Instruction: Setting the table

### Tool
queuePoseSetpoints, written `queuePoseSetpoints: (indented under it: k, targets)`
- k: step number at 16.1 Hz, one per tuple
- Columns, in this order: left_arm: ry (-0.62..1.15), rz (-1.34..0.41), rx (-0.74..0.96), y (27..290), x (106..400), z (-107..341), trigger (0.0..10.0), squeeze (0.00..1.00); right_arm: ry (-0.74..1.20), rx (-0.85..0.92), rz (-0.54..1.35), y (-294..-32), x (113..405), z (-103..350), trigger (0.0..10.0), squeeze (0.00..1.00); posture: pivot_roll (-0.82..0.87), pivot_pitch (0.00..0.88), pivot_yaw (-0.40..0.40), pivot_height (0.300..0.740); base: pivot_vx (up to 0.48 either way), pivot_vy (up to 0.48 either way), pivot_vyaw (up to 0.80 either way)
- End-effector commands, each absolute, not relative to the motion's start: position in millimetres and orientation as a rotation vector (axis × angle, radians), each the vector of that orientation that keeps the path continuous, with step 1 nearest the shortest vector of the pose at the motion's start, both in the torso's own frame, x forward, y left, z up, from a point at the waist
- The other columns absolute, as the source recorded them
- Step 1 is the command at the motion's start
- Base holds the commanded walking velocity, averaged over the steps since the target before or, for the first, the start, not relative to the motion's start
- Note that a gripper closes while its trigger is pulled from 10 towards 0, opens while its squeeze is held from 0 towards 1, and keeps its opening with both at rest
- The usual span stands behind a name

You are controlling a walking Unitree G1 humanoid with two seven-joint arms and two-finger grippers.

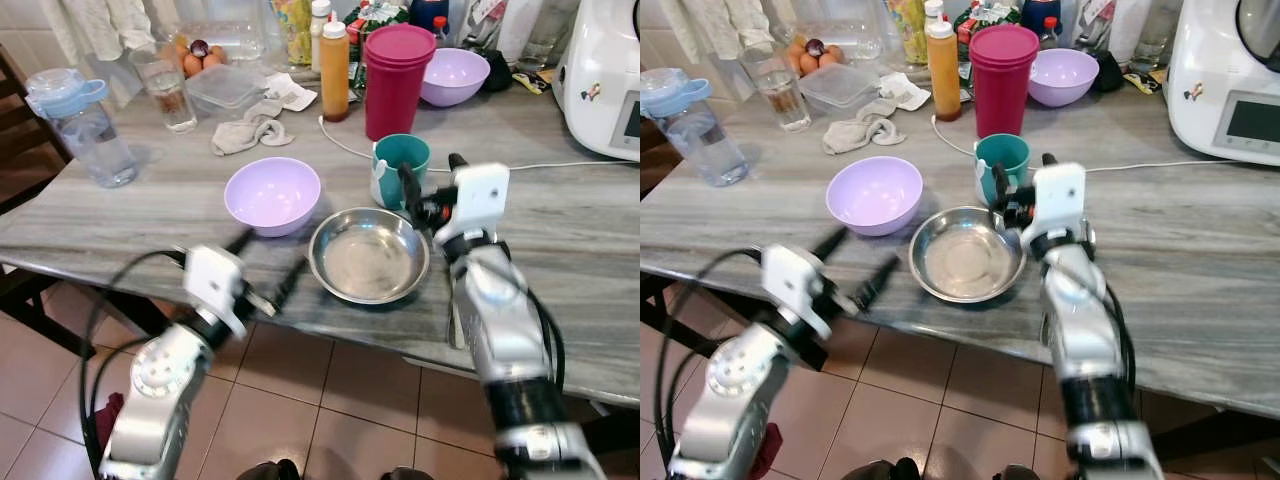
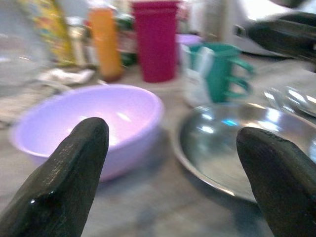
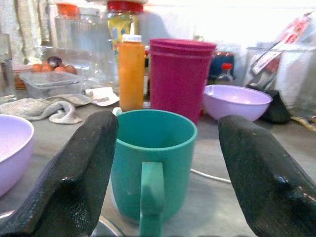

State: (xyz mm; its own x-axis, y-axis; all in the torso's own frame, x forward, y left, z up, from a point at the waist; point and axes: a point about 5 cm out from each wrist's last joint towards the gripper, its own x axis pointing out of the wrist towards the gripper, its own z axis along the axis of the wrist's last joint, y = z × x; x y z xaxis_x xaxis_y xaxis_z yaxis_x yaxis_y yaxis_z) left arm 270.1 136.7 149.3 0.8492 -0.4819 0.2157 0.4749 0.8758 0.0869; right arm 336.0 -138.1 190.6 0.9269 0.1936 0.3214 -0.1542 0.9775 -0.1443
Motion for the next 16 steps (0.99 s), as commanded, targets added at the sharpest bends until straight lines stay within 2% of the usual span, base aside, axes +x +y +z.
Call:
queuePoseSetpoints:
  k: [1, 4, 5, 6, 7, 10, 16]
  targets:
    - [-0.256, -0.440, 0.047, 143.5, 273.6, 153.2, 10.0, 0.00, -0.402, -0.154, 0.140, -133.7, 330.0, 201.1, 10.0, 1.00, -0.16, 0.130, 0.084, 0.740, 0.000, 0.000, 0.00]
    - [-0.296, -0.337, 0.055, 150.6, 279.7, 160.2, 10.0, 0.00, -0.419, -0.155, 0.056, -138.3, 323.8, 203.3, 10.0, 1.00, -0.16, 0.123, 0.086, 0.740, 0.000, 0.000, 0.00]
    - [-0.303, -0.270, 0.086, 155.7, 282.5, 160.4, 10.0, 0.00, -0.417, -0.159, 0.028, -139.5, 321.2, 202.9, 10.0, 0.92, -0.16, 0.121, 0.087, 0.740, 0.000, 0.000, 0.00]
    - [-0.300, -0.232, 0.083, 159.7, 284.8, 159.8, 10.0, 0.00, -0.417, -0.171, 0.007, -139.8, 318.5, 202.3, 10.0, 0.09, -0.17, 0.118, 0.092, 0.740, 0.000, 0.000, 0.00]
    - [-0.294, -0.206, 0.086, 162.4, 286.7, 159.0, 10.0, 0.00, -0.419, -0.187, -0.010, -139.7, 315.4, 202.1, 10.0, 0.00, -0.17, 0.115, 0.097, 0.740, 0.000, 0.000, 0.00]
    - [-0.283, -0.149, 0.105, 165.4, 292.2, 157.6, 10.0, 0.00, -0.424, -0.248, -0.032, -138.6, 309.6, 201.2, 10.0, 0.00, -0.17, 0.104, 0.106, 0.740, 0.000, 0.000, 0.80]
    - [-0.258, -0.067, 0.139, 167.5, 304.2, 154.3, 10.0, 0.00, -0.433, -0.238, -0.009, -131.2, 309.2, 202.5, 10.0, 0.00, -0.17, 0.071, 0.112, 0.740, 0.000, 0.000, 0.80]
